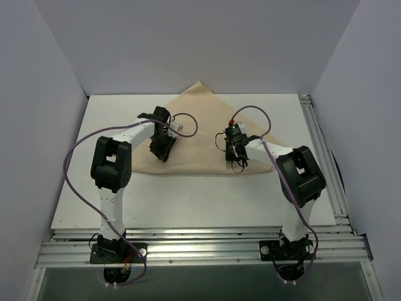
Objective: Prepare the surgical pack
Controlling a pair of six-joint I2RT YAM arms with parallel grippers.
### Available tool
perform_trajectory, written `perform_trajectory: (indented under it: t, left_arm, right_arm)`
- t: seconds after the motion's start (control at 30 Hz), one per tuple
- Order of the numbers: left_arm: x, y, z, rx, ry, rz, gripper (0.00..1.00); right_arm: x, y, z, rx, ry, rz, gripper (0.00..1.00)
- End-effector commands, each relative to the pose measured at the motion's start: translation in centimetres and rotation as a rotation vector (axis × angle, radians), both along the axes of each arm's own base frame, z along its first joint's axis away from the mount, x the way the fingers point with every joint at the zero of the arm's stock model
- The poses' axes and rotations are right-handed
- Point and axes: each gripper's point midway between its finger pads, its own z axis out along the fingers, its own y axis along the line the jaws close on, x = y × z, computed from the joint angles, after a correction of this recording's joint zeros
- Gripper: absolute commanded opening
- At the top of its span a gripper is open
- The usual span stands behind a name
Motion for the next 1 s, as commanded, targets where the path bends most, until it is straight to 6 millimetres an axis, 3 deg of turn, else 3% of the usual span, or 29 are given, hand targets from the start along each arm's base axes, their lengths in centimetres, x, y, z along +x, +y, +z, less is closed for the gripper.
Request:
perform_trajectory:
  t: [0.0,0.17,0.33,0.43,0.57,0.6,0.8,0.97]
  left_arm:
    - [2.0,-0.9,-1.1,-0.019,-0.05,-0.01,0.39]
    - [1.9,-0.5,-0.9,-0.031,-0.041,-0.007,0.39]
    - [2.9,0.1,4.2,-0.079,-0.098,0.016,0.4]
    - [4.0,0.1,7.5,-0.087,-0.185,0.001,0.43]
    - [5.4,0.2,8.4,-0.074,-0.233,0.003,0.44]
    - [5.7,0.1,7.6,-0.068,-0.219,0.008,0.44]
    - [5.7,0.1,5.0,-0.046,-0.171,0.027,0.44]
    - [5.9,-1.8,4.3,-0.081,-0.156,0.002,0.44]
  right_arm:
    - [-0.4,-0.4,-1.0,0.033,0.022,-0.046,0.0]
    - [0.5,-1.1,0.6,-0.031,0.013,-0.043,0.0]
    - [3.2,-0.9,7.0,-0.035,-0.107,-0.045,0.0]
    - [3.8,-0.3,9.2,-0.008,-0.148,-0.032,0.0]
    - [4.7,-0.1,8.8,-0.001,-0.141,-0.034,0.0]
    - [4.8,0.0,8.0,-0.01,-0.12,-0.032,0.0]
    - [4.5,0.0,8.1,-0.053,-0.133,-0.041,0.0]
    - [4.3,0.2,5.4,-0.056,-0.087,-0.034,0.0]
